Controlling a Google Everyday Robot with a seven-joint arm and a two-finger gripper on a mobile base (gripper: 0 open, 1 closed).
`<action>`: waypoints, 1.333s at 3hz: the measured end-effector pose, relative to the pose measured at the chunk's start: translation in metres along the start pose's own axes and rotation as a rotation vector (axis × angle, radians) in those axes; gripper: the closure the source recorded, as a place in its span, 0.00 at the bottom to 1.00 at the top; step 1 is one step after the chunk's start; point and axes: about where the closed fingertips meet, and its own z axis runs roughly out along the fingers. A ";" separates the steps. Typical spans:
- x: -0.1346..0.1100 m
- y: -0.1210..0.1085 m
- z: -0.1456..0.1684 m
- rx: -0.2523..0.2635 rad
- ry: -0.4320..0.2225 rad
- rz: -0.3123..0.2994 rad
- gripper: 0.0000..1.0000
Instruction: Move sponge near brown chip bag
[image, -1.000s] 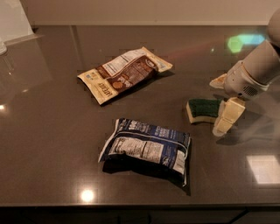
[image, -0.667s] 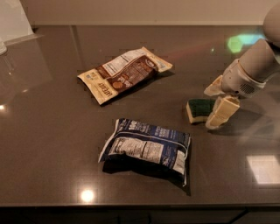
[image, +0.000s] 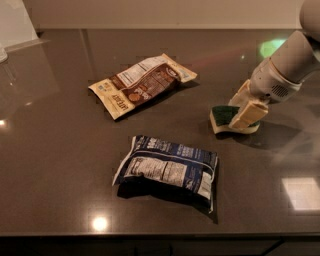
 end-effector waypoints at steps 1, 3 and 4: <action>-0.026 -0.009 -0.007 0.007 -0.016 -0.023 0.95; -0.089 -0.037 0.006 0.002 -0.122 -0.055 1.00; -0.110 -0.054 0.019 0.011 -0.162 -0.043 1.00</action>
Offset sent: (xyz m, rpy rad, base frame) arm 0.0536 0.0799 0.0456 0.0958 -0.0542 0.0837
